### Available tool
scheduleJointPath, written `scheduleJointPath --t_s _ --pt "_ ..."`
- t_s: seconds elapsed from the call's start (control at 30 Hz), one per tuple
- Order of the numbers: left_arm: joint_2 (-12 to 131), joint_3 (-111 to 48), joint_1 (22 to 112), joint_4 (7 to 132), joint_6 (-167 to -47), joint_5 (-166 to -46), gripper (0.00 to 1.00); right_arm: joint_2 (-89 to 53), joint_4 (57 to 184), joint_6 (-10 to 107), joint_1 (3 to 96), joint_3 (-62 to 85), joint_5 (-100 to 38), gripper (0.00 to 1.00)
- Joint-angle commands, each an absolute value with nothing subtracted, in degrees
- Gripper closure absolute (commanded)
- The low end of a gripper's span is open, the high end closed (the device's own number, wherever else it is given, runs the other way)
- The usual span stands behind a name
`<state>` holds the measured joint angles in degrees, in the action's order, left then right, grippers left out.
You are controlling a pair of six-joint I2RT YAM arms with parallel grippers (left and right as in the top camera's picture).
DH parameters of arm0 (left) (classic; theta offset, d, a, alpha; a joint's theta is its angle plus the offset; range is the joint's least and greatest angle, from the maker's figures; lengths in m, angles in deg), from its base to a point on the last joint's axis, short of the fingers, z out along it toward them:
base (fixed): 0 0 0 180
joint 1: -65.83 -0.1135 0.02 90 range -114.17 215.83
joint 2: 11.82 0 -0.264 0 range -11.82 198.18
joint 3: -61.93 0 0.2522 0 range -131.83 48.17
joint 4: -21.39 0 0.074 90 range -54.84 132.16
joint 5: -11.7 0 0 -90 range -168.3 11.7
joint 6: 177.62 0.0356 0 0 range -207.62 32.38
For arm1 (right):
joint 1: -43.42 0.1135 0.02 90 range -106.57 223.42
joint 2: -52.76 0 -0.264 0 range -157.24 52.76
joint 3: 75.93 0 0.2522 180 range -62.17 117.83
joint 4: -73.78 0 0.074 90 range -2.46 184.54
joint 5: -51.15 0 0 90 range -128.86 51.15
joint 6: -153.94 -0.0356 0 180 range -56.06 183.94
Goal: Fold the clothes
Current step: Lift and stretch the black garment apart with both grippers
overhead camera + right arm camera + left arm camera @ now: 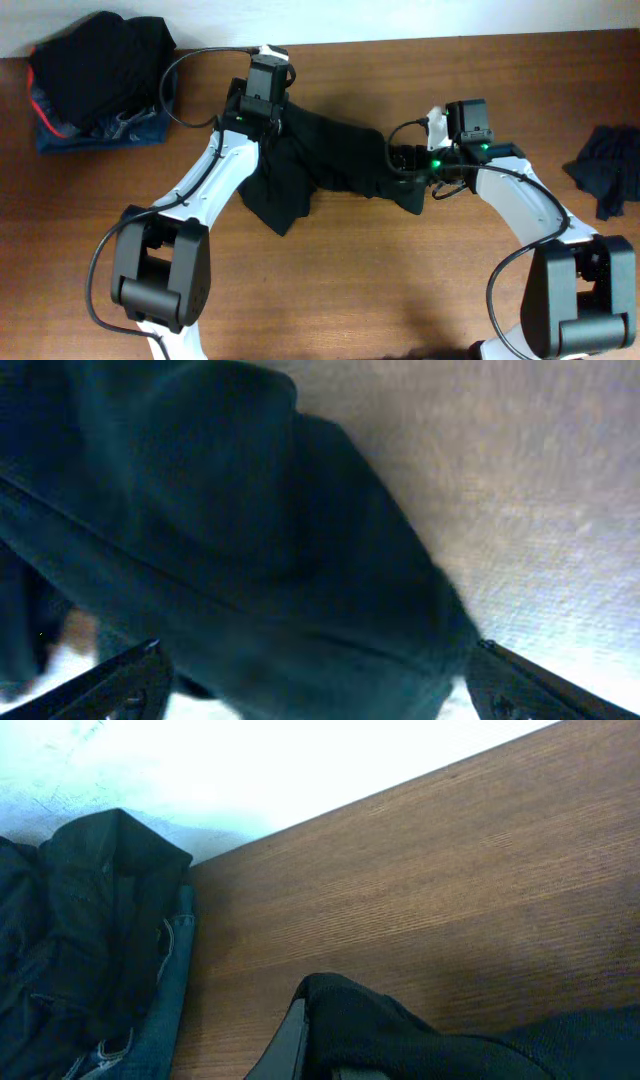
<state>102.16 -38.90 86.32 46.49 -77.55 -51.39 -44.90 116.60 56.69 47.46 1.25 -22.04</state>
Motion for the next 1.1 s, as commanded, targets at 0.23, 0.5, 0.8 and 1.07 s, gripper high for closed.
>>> scheduleJointPath --t_s 0.23,0.5,0.8,1.07 --pt "102.9 -40.0 85.9 46.6 -77.7 -52.0 0.98 -45.4 113.6 71.2 58.9 1.1 -38.6 0.01" --pt "103.0 -40.0 85.9 47.9 -77.7 -52.0 0.98 -55.6 112.0 71.2 59.5 1.1 -41.8 0.19" --pt "103.0 -40.0 85.9 47.9 -77.7 -52.0 0.99 -56.0 111.4 68.9 59.5 3.5 -46.0 0.50" --pt "103.1 -40.0 85.9 49.4 -77.7 -52.0 0.99 -55.9 113.3 66.5 59.4 10.5 -46.8 0.71"
